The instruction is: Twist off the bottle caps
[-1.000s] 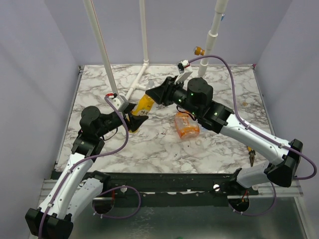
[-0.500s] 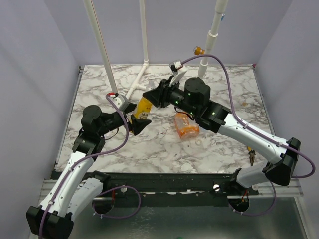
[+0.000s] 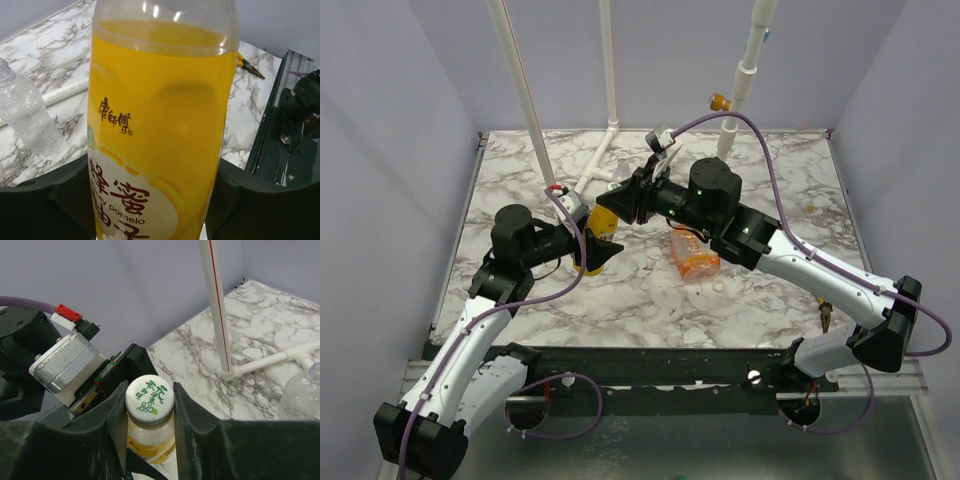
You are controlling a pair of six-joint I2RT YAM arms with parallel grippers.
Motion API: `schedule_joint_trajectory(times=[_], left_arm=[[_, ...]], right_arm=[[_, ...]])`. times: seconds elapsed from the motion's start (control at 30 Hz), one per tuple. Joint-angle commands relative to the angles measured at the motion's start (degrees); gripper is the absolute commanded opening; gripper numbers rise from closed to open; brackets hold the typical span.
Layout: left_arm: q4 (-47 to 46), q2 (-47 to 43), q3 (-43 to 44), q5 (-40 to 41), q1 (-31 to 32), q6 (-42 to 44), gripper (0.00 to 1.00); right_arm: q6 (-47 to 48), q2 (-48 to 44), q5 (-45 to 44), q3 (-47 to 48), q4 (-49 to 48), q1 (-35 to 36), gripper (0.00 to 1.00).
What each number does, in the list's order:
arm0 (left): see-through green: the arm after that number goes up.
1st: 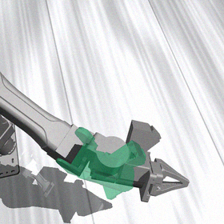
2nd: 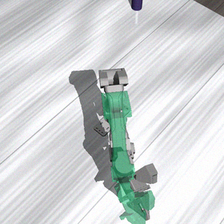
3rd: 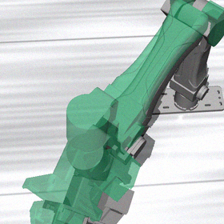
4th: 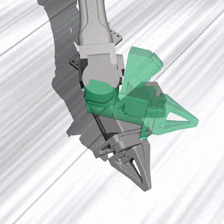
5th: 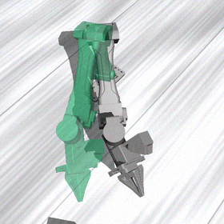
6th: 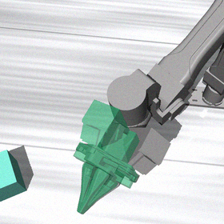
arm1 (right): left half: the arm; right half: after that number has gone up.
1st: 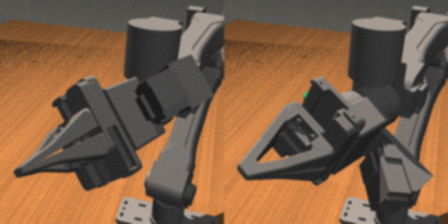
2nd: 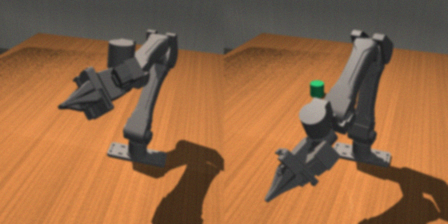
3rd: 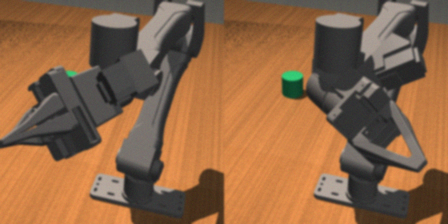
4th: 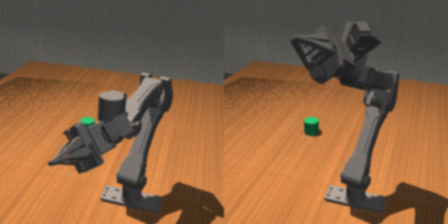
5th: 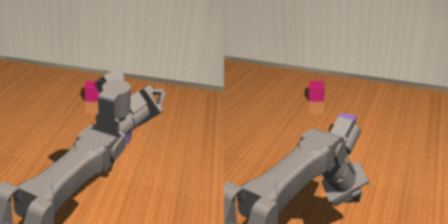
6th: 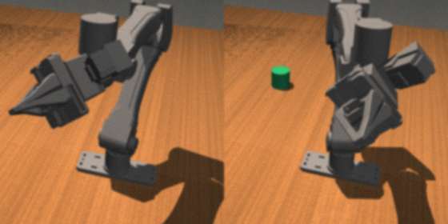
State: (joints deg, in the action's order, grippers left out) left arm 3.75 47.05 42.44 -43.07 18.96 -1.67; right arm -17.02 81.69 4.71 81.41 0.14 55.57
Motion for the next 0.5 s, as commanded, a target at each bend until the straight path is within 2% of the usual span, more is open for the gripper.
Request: schedule_joint_trajectory(times=[0.0, 0.1, 0.13, 0.17, 0.23, 0.3, 0.37, 0.47], left_arm=[[0.36, -1.04, 2.98, -4.25, 0.20, -1.89, 0.58], [0.38, -0.75, 3.79, -5.69, 0.20, -2.74, 0.46], [0.46, -0.57, 3.88, -5.94, 0.20, -2.96, 0.43], [0.47, -0.47, 3.93, -6.02, 0.20, -2.98, 0.41], [0.56, -0.62, 3.56, -5.52, 0.20, -2.44, 0.40], [0.43, -0.94, 2.92, -4.32, 0.24, -1.60, 0.38], [-0.07, -1.15, 2.17, -2.03, 0.20, -1.34, 0.34], [-1.64, -1.34, 1.52, 0.83, 0.20, -1.89, 0.25]], right_arm=[[3.49, -0.08, 1.70, 1.77, 1.15, 0.84, 0.17], [4.11, 0.01, 2.14, 1.70, 1.36, 1.15, 0.21], [4.10, -0.01, 2.23, 1.62, 1.17, 1.14, 0.30], [3.90, -0.11, 2.28, 1.46, 0.80, 1.12, 0.43], [2.74, -0.37, 1.18, 1.05, 0.41, 1.16, 0.61], [0.82, -0.95, -2.20, 0.95, -2.06, 1.19, 0.72], [-1.90, -1.38, -7.89, 1.43, -2.32, 1.14, 0.72], [-3.90, -1.48, -10.34, 2.77, -2.61, 1.16, 0.65]])
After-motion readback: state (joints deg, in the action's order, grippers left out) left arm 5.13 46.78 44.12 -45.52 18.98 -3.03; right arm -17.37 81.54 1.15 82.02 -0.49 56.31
